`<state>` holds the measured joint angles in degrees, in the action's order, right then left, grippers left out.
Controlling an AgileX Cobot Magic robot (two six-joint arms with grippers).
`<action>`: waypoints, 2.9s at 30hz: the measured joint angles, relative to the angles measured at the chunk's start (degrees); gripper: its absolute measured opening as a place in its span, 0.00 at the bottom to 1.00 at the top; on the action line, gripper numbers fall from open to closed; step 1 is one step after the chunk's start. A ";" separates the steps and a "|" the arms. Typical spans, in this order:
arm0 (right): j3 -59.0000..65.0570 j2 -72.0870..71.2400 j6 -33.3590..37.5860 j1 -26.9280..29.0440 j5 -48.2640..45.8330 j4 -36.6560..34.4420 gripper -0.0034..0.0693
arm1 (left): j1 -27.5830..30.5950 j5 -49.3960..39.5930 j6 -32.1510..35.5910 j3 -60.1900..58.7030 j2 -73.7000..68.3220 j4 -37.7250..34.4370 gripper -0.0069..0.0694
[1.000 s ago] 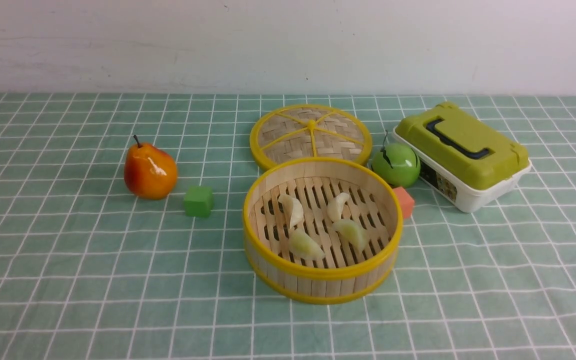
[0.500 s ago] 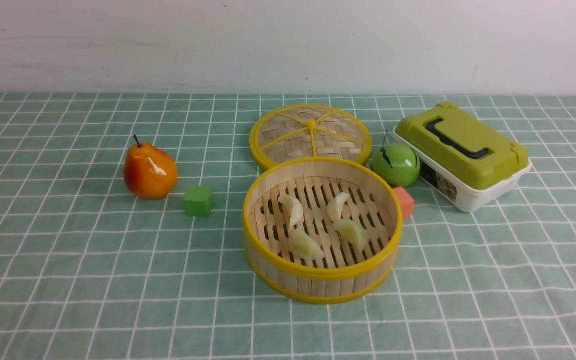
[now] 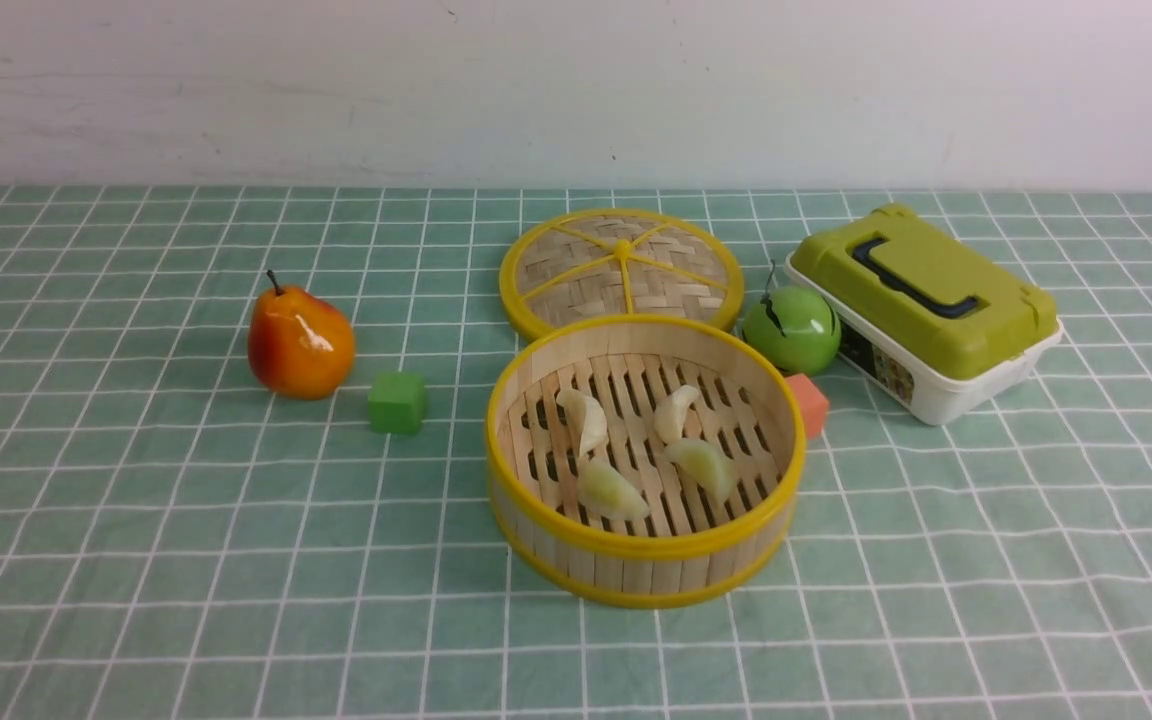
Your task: Put the dumplings into the steamer on the table with the blue tablecloth.
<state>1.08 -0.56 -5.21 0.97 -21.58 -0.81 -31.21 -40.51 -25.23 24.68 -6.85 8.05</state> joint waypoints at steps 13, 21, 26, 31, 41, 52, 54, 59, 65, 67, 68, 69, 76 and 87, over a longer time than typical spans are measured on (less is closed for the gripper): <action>0.00 0.00 0.00 0.00 0.00 -0.12 0.05 | 3.65 15.31 -1.47 -8.45 0.00 -1.52 0.16; 0.00 0.00 0.00 0.00 0.00 -0.12 0.06 | 19.97 33.87 6.12 -19.12 1.26 -4.38 0.07; 0.00 0.00 0.00 0.00 0.00 -0.12 0.07 | 28.69 32.52 10.68 -22.71 5.78 -5.06 0.07; 0.00 0.00 0.00 0.00 -0.01 -0.16 0.07 | 31.71 30.17 11.49 -25.90 7.40 -5.45 0.07; 0.00 0.00 0.00 0.00 -0.06 -0.16 0.08 | 31.78 19.31 11.49 -26.43 7.40 -7.19 0.07; 0.00 0.00 0.00 0.00 -0.06 -0.16 0.10 | 31.78 19.31 11.49 -26.43 7.40 -7.44 0.07; 0.00 0.00 0.00 0.00 -0.06 -0.16 0.11 | 31.78 19.31 11.49 -26.43 7.40 -7.44 0.07; 0.00 0.00 0.00 0.00 -0.06 -0.16 0.12 | 31.78 19.30 11.49 -26.43 7.40 -7.44 0.07; 0.00 0.00 0.00 0.00 -0.06 -0.16 0.13 | 31.78 19.30 11.49 -26.43 7.40 -7.44 0.07; 0.00 0.00 0.00 0.00 -0.06 -0.16 0.13 | 31.78 19.30 11.49 -26.43 7.40 -7.44 0.07; 0.00 0.00 0.00 0.00 -0.06 -0.16 0.13 | 31.78 19.24 11.49 -26.43 7.40 -7.44 0.07; 0.00 0.00 0.00 0.00 -0.06 -0.16 0.13 | 31.78 19.24 11.49 -26.43 7.40 -7.44 0.07; 0.00 0.00 0.00 0.00 -0.06 -0.16 0.15 | 31.78 19.24 11.49 -26.43 7.40 -7.44 0.07; 0.00 0.00 0.00 0.00 -0.06 -0.16 0.17 | 31.78 19.17 11.49 -26.43 7.40 -7.44 0.08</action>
<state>1.08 -0.56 -5.21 0.97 -21.64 -0.96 0.57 -21.35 -13.74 -1.75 0.55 0.61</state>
